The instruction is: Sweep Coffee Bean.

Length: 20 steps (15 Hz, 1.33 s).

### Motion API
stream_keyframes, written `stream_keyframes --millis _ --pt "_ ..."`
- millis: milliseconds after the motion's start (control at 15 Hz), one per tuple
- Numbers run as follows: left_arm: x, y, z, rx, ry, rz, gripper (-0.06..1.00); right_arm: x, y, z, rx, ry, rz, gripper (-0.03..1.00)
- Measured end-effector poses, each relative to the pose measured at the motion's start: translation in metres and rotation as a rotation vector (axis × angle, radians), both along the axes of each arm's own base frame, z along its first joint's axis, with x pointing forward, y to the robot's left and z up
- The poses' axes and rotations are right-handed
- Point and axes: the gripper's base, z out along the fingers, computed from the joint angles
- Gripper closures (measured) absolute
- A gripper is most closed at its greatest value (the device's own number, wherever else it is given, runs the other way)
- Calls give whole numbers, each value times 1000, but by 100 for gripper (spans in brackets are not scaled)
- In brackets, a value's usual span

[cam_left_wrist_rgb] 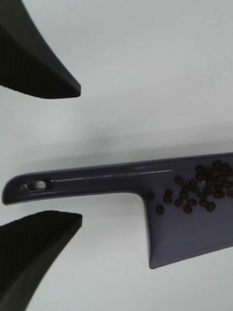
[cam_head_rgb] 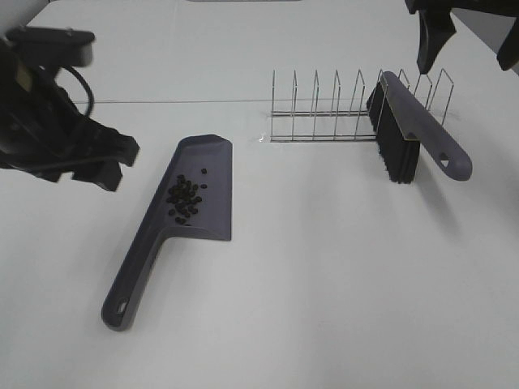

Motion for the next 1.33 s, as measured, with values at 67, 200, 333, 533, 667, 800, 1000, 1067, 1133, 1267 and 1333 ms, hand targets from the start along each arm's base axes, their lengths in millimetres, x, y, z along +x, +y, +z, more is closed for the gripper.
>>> stream_keyframes --millis 67,200,333,533,667,800,1000,1067,1133,1267,1333 --pt "-12 8 20 12 -22 1 31 -14 -3 0 -3 14 2 14" --pt "-51 31 64 38 -61 -3 31 -53 -13 -6 -15 54 8 14" --pt "-84 49 89 56 -78 -19 31 -87 -21 -11 -23 78 14 14" --pt "-131 73 95 56 -111 -45 31 -140 -34 -25 -31 111 16 14" --pt "-152 82 86 48 -118 -74 31 -164 -40 -32 -32 115 18 14" --pt "-179 89 69 21 -122 -162 31 -195 -48 -40 -30 103 19 14" --pt "-221 92 45 -88 -187 -379 31 -247 -61 -52 -5 -24 36 14" --pt "-224 92 42 -99 -203 -397 31 -253 -62 -53 -3 -46 44 14" --pt "-228 93 36 -114 -222 -412 31 -263 -65 -56 2 -88 56 14" --pt "-231 94 27 -130 -257 -415 31 -281 -69 -61 5 -175 91 14" --pt "-231 94 27 -132 -268 -415 31 -289 -71 -59 18 -241 100 14"
